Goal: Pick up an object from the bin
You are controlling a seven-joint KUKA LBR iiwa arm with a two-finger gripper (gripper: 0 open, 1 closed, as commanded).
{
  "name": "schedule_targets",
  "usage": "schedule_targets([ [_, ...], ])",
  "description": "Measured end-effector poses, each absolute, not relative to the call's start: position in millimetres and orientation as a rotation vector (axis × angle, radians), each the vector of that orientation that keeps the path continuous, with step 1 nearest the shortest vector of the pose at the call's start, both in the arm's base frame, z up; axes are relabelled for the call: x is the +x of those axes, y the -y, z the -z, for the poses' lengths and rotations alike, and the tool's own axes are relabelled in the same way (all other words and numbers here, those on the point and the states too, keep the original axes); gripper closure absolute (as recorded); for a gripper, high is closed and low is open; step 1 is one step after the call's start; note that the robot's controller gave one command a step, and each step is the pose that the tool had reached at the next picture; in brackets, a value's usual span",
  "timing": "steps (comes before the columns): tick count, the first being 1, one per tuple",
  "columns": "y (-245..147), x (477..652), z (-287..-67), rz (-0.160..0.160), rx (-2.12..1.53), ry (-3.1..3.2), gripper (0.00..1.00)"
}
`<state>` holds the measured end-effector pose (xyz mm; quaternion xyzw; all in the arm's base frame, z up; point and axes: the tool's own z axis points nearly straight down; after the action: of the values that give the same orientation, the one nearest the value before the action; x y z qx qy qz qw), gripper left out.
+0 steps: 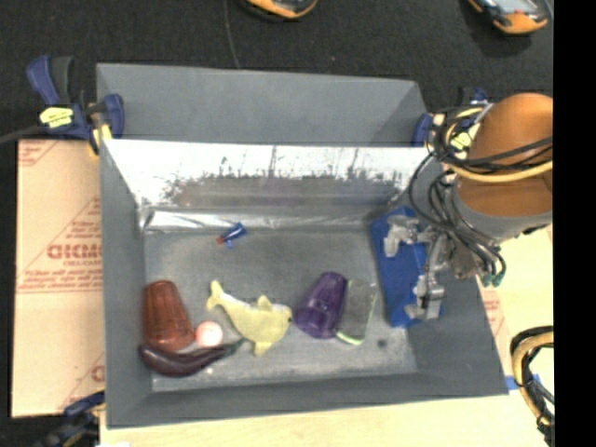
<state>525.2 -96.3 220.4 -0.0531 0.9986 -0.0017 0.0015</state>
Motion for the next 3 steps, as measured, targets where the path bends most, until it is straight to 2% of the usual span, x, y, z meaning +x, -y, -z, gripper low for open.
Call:
schedule_targets([
  [1, 43.4, 530.6, -155.7, 0.008, -0.216, -3.126, 0.0],
  [2, 27.5, 518.2, -121.7, 0.012, -0.282, -3.113, 0.0],
  [3, -28.4, 524.6, -102.0, 0.007, -0.322, -3.11, 0.0],
])
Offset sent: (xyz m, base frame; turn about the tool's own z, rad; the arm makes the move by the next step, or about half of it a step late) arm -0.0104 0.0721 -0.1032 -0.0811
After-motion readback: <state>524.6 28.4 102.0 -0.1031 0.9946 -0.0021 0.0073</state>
